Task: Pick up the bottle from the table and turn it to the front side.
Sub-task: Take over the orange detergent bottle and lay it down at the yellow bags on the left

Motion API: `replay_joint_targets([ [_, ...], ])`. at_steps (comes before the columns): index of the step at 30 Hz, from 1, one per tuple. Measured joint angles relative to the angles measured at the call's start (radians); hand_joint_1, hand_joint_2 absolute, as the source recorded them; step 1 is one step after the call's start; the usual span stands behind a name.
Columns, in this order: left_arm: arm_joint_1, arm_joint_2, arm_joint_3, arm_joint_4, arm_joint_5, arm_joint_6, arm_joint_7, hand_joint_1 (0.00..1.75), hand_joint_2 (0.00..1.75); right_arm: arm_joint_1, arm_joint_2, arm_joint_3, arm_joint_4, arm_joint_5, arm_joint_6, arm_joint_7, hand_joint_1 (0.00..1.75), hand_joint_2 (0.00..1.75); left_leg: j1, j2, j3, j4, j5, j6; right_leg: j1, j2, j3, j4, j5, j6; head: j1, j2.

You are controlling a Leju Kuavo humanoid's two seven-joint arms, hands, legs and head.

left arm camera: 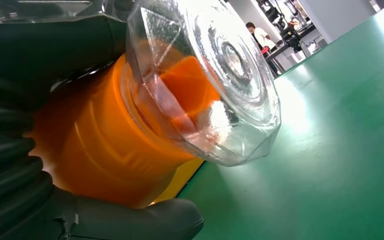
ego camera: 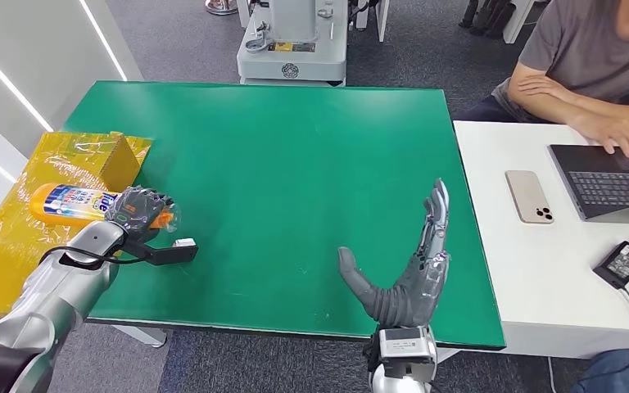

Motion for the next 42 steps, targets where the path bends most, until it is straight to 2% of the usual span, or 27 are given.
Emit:
replay_joint_targets([
  [42,0.0,0.0,-0.013,0.0,0.0,0.0,0.0,1.75,1.75,0.0,0.0,0.0,0.0,0.0,0.0,0.0,0.0,1.75,0.0,0.0,0.0,0.0,0.0,0.0,0.0,0.0,0.0,0.0,0.0,0.0,0.0,0.0],
])
